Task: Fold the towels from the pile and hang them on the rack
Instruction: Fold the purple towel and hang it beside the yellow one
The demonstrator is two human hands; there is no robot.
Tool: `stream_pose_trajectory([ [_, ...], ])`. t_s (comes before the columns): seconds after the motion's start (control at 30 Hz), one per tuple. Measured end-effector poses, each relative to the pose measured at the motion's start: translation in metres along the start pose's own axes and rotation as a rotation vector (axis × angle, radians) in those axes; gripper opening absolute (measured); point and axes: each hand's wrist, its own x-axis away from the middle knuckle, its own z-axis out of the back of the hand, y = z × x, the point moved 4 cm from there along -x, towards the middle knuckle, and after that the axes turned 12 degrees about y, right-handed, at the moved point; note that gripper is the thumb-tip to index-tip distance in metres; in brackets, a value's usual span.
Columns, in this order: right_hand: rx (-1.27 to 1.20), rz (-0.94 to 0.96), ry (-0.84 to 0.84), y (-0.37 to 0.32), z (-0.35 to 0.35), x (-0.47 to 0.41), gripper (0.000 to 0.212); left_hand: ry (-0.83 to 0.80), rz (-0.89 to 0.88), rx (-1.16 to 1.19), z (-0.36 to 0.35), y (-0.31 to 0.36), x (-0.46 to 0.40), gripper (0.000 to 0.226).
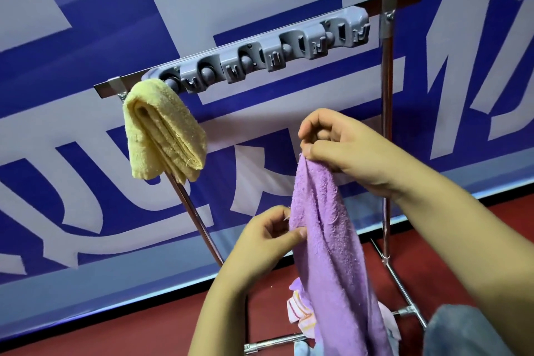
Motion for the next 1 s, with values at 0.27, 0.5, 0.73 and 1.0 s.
stream_pose_trajectory([
  [0.27,0.262,-0.016,0.198,0.040,0.031,-0.010,0.019,0.165,0.030,0.159,0.021,0.024,-0.001,0.011],
  [0.5,0.356,0.021,0.246,0.073,0.015,0.022,0.007,0.352,0.008,0.243,0.017,0.046,-0.021,0.027],
  [0.73,0.054,-0.040,0.099,0.072,-0.004,0.045,0.058,0.408,-0.001,0.266,0.012,0.054,-0.033,0.019],
  [1.0,-0.038,0.027,0.236,0.037,0.010,0.024,0.054,0.377,0.039,-0.200,0.019,0.032,-0.035,0.010],
])
